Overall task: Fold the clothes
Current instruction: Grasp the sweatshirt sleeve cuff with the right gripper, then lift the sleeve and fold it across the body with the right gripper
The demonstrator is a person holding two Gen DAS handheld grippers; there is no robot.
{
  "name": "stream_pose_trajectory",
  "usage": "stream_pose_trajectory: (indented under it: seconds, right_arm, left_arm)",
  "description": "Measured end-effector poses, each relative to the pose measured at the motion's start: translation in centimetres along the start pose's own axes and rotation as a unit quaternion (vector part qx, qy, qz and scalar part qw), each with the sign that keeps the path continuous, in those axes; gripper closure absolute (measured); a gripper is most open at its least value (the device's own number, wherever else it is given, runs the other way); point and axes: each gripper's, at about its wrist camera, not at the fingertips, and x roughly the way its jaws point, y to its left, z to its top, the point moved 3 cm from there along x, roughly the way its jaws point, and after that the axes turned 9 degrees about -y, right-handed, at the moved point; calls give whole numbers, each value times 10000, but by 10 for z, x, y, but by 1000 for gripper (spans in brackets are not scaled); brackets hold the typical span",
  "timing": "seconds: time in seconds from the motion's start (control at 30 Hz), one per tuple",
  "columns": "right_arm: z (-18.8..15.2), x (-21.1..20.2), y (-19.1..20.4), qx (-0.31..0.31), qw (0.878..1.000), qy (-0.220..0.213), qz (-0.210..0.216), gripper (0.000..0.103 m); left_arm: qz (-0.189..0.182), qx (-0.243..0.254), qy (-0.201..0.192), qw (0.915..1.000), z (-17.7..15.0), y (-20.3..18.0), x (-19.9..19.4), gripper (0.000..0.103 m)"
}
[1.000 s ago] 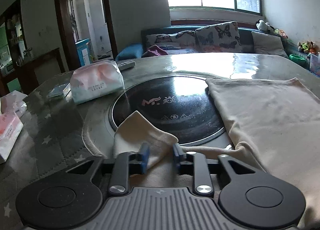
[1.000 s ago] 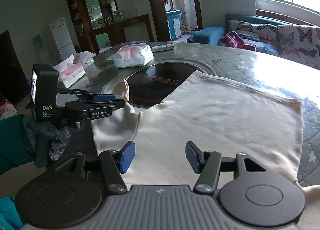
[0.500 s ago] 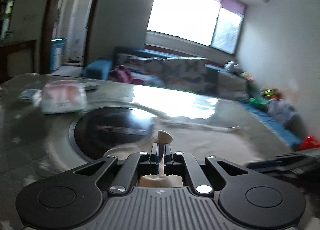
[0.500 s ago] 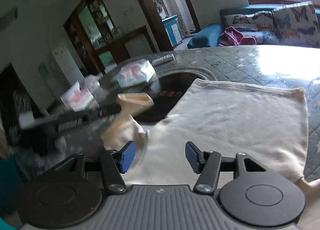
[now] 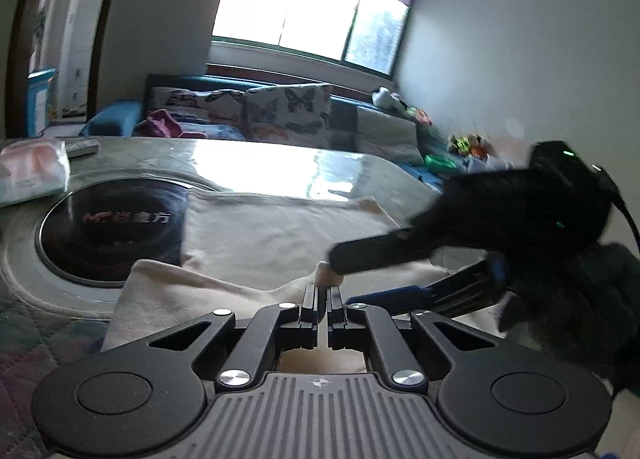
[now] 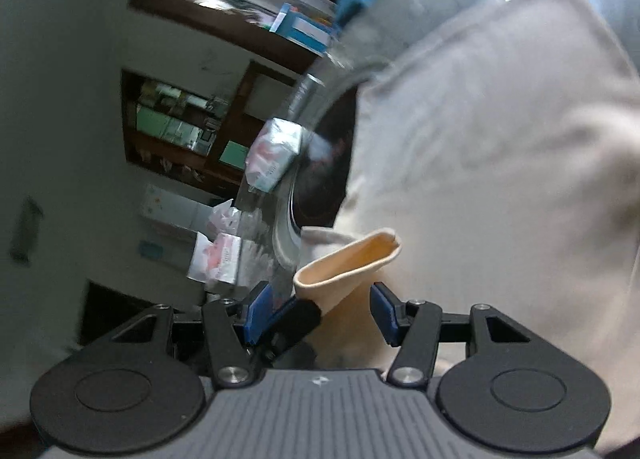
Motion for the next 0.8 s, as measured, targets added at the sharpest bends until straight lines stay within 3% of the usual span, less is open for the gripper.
stream_pose_trajectory:
  seconds: [0.2,0.3,0.43,0.6,0.73,0.8]
  right_arm:
    - [-4,18,-23,681,9976,112,-14,51]
    - [-5,25,-24,622,9980,116,-51,70]
    - [-4,23,-15,268,9995,57,-174,90]
    - [-1,10,0,-342,9986,-185,-361,94]
    - [3,-4,16,-885,9938,-454,-489,95]
    - [6,-11,26,-1189,9896,-593,-559,95]
  left_arm:
    - [-184,78,124,9997,-9,-6,2,99]
    - [-208,114,165,9996,-13,-7,3,98]
    - [-225,124,231,9994,-14,-4,4,97]
    - [-243,237,229,9992,-13,-4,1,96]
    - [-178,273,253,9991,-13,1,0,81]
    - [-121,307,250,9991,-13,4,-1,80]
